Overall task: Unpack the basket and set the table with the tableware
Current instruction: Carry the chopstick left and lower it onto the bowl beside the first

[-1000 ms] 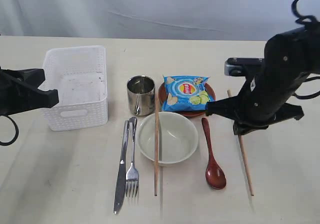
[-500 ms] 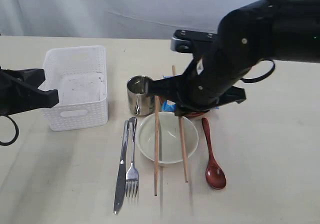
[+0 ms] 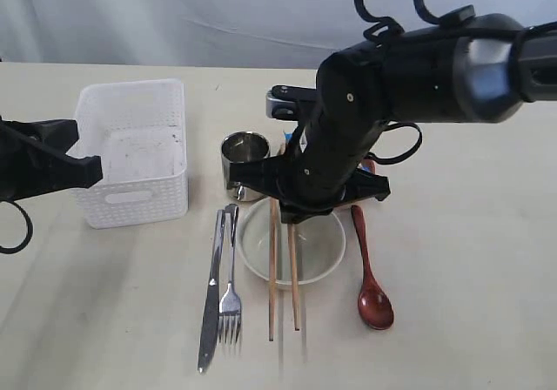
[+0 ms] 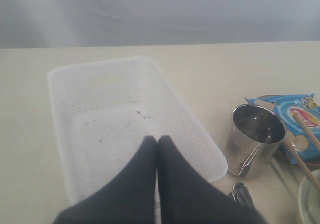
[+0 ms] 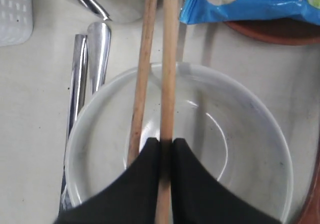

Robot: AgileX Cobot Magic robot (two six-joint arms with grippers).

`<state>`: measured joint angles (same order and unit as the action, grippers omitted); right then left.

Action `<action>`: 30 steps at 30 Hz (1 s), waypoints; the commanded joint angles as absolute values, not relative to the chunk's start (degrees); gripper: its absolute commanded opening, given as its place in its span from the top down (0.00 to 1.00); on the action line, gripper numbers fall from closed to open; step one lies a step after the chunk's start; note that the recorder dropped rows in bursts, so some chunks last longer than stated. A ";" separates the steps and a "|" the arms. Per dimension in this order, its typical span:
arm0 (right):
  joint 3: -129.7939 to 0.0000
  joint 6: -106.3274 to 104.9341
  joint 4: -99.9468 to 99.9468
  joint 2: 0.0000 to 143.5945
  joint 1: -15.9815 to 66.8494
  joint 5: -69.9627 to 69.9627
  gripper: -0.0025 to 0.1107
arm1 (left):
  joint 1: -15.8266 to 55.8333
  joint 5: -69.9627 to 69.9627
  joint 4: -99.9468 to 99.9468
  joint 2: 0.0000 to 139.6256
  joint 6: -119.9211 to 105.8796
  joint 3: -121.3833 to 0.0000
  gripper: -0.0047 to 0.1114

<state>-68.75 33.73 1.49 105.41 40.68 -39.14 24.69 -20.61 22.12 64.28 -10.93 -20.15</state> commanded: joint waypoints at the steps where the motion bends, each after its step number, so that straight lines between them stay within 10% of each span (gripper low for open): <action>1: -69.13 36.41 -1.11 105.55 40.81 -39.47 0.98 | 24.54 -20.66 22.78 63.99 -10.51 -19.82 0.96; 25: -69.13 36.09 -3.69 106.11 40.81 -42.21 0.98 | 24.54 -20.66 22.78 63.99 -10.51 -19.82 0.96; 30: -69.13 36.09 -3.84 106.11 40.81 -42.22 0.72 | 24.54 -20.66 22.78 63.99 -10.51 -19.82 0.96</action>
